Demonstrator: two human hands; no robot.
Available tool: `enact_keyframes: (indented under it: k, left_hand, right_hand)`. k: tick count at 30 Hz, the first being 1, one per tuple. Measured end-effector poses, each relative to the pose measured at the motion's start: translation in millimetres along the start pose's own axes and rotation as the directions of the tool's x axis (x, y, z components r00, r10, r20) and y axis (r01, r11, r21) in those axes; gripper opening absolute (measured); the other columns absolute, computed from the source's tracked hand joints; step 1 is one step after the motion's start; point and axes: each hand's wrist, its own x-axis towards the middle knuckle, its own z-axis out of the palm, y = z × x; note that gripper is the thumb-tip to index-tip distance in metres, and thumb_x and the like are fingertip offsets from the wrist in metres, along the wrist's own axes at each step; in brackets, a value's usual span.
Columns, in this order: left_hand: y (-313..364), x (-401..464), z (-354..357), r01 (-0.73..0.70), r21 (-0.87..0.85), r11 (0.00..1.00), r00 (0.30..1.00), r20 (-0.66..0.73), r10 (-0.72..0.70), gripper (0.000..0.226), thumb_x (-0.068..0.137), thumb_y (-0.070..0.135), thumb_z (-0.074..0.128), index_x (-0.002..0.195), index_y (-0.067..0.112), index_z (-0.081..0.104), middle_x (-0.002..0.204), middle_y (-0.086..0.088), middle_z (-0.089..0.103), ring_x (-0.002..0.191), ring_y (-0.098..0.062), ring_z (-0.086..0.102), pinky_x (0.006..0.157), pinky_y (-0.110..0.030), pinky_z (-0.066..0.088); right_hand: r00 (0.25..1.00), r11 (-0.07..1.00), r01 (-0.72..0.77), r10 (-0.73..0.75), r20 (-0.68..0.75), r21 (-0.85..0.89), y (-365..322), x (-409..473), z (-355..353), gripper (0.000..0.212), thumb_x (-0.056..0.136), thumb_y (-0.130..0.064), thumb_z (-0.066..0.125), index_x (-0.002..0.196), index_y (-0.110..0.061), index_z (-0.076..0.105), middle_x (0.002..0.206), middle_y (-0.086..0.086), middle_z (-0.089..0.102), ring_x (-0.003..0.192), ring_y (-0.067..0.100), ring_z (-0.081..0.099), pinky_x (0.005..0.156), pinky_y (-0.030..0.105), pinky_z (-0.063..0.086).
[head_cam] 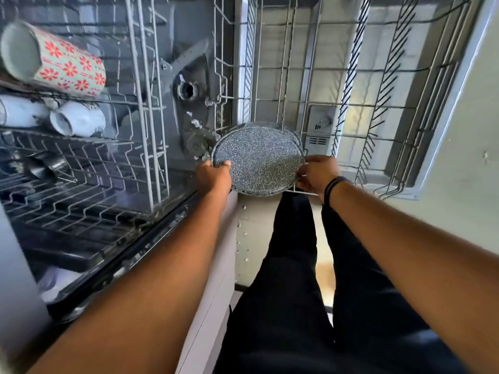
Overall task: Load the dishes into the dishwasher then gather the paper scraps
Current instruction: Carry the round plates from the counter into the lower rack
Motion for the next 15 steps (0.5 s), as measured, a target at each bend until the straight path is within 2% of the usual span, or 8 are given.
enact_keyframes:
  k: [2, 6, 8, 10, 13, 15]
  left_hand:
    - [4.7, 5.0, 4.7, -0.019, -0.003, 1.0, 1.0, -0.005, 0.019, 0.048, 0.091, 0.03, 0.074, 0.131, 0.005, 0.064, 0.119, -0.013, 0.072, 0.099, -0.026, 0.07, 0.057, -0.019, 0.043]
    - [15.9, 15.2, 12.6, -0.009, 0.071, 0.997, 1.0, 0.022, 0.007, 0.044, 0.09, 0.03, 0.075, 0.126, 0.005, 0.067, 0.114, -0.011, 0.074, 0.091, -0.023, 0.069, 0.052, -0.019, 0.041]
    - [21.1, 20.2, 15.6, 0.001, 0.097, 0.995, 1.0, 0.023, -0.003, 0.044, 0.089, 0.032, 0.077, 0.123, 0.005, 0.069, 0.114, -0.011, 0.074, 0.094, -0.026, 0.071, 0.062, -0.024, 0.049]
    - [22.7, 27.7, 19.6, 0.018, 0.125, 0.992, 1.0, 0.011, -0.02, 0.048, 0.087, 0.034, 0.078, 0.123, 0.003, 0.068, 0.118, -0.013, 0.073, 0.101, -0.029, 0.071, 0.074, -0.029, 0.053]
    - [26.6, 35.0, 25.2, 0.048, 0.126, 0.991, 0.999, -0.014, -0.047, 0.054, 0.088, 0.034, 0.078, 0.127, 0.0, 0.064, 0.124, -0.016, 0.07, 0.109, -0.031, 0.069, 0.085, -0.032, 0.056]
    - [31.4, 37.5, 25.8, 0.074, 0.098, 0.992, 0.997, -0.023, -0.072, 0.057, 0.087, 0.031, 0.08, 0.131, -0.001, 0.061, 0.128, -0.016, 0.068, 0.113, -0.03, 0.068, 0.087, -0.03, 0.054]
  right_hand:
    - [1.0, 1.0, 0.008, -0.008, -0.021, 0.004, -3.8, 7.5, 3.8, 0.035, 0.086, 0.011, 0.064, 0.11, -0.015, 0.06, 0.102, 0.016, 0.067, 0.068, 0.024, 0.064, 0.05, 0.03, 0.052]
    - [1.0, 1.0, 0.011, -0.011, -0.019, -0.008, -13.5, 18.7, 7.5, 0.033, 0.089, 0.01, 0.062, 0.113, -0.012, 0.059, 0.096, 0.015, 0.066, 0.065, 0.025, 0.065, 0.052, 0.033, 0.056]
    - [0.999, 1.0, 0.017, -0.018, -0.026, -0.02, -17.2, 23.3, 8.6, 0.032, 0.09, 0.009, 0.062, 0.113, -0.012, 0.06, 0.093, 0.012, 0.065, 0.066, 0.024, 0.065, 0.05, 0.031, 0.057]
    - [0.999, 1.0, 0.016, -0.016, -0.033, -0.024, -19.5, 27.3, 9.7, 0.027, 0.089, 0.01, 0.063, 0.106, -0.011, 0.061, 0.092, 0.013, 0.065, 0.063, 0.023, 0.065, 0.052, 0.031, 0.058]
    - [1.0, 0.999, -0.013, 0.014, -0.022, 0.042, -22.6, 28.9, 12.2, 0.022, 0.088, 0.012, 0.063, 0.082, -0.009, 0.06, 0.085, 0.016, 0.065, 0.057, 0.024, 0.064, 0.058, 0.036, 0.058]
    - [0.999, 0.997, -0.032, 0.032, 0.005, 0.073, -24.1, 26.2, 13.2, 0.024, 0.088, 0.013, 0.062, 0.081, -0.01, 0.06, 0.08, 0.014, 0.065, 0.057, 0.023, 0.064, 0.058, 0.036, 0.061]
